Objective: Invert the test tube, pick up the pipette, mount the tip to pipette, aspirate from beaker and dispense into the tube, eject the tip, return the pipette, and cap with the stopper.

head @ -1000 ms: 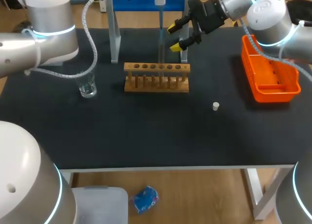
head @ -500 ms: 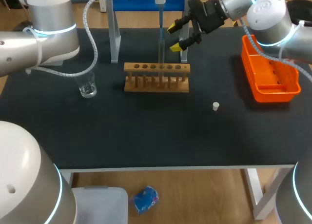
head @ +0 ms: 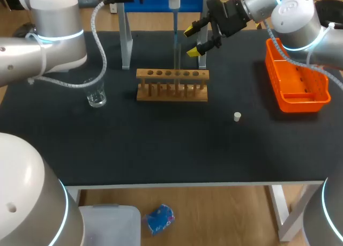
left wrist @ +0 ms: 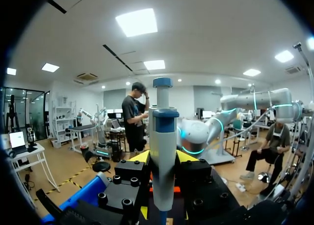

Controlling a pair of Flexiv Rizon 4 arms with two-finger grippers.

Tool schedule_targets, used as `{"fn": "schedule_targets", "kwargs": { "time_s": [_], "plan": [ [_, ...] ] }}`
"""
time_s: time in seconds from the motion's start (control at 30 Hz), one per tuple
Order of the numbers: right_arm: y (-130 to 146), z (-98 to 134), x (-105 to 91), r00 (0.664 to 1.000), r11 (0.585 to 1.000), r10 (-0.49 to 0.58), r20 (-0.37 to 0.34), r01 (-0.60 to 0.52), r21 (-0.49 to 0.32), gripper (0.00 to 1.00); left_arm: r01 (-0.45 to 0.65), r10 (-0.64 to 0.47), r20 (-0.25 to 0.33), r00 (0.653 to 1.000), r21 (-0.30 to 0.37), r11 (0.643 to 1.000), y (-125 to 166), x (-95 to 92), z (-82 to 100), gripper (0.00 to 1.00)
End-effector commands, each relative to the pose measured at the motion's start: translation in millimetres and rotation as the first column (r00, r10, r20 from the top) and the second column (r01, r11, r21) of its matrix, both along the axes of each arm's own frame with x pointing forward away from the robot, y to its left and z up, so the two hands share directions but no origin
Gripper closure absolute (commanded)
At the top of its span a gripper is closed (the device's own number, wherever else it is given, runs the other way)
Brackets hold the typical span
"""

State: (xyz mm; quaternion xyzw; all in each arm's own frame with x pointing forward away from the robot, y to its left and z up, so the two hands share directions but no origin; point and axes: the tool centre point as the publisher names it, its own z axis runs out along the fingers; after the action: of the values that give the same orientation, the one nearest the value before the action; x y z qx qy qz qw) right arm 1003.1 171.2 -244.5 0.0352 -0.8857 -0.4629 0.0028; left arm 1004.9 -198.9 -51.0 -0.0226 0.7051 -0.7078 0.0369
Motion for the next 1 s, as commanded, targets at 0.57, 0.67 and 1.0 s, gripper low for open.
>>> {"fn": "schedule_targets", "kwargs": {
  "time_s": [0.57,0.67,1.0],
  "plan": [
    [-1,1,0.8,1.0,1.0,0.004,-0.002,-0.004,-0.002,0.0,0.003,-0.003,-0.026,1.0,0.005,1.0,-4,8.9,-16.5,1.0],
    [-1,1,0.8,1.0,1.0,0.004,-0.002,-0.004,-0.002,0.0,0.003,-0.003,-0.033,0.999,0.005,1.0,-4,10.0,-19.7,1.0],
    [-1,1,0.8,1.0,1.0,0.004,-0.002,-0.004,-0.002,0.0,0.003,-0.003,-0.05,0.999,0.004,1.0,-4,13.3,-26.7,1.0]
  ]
}}
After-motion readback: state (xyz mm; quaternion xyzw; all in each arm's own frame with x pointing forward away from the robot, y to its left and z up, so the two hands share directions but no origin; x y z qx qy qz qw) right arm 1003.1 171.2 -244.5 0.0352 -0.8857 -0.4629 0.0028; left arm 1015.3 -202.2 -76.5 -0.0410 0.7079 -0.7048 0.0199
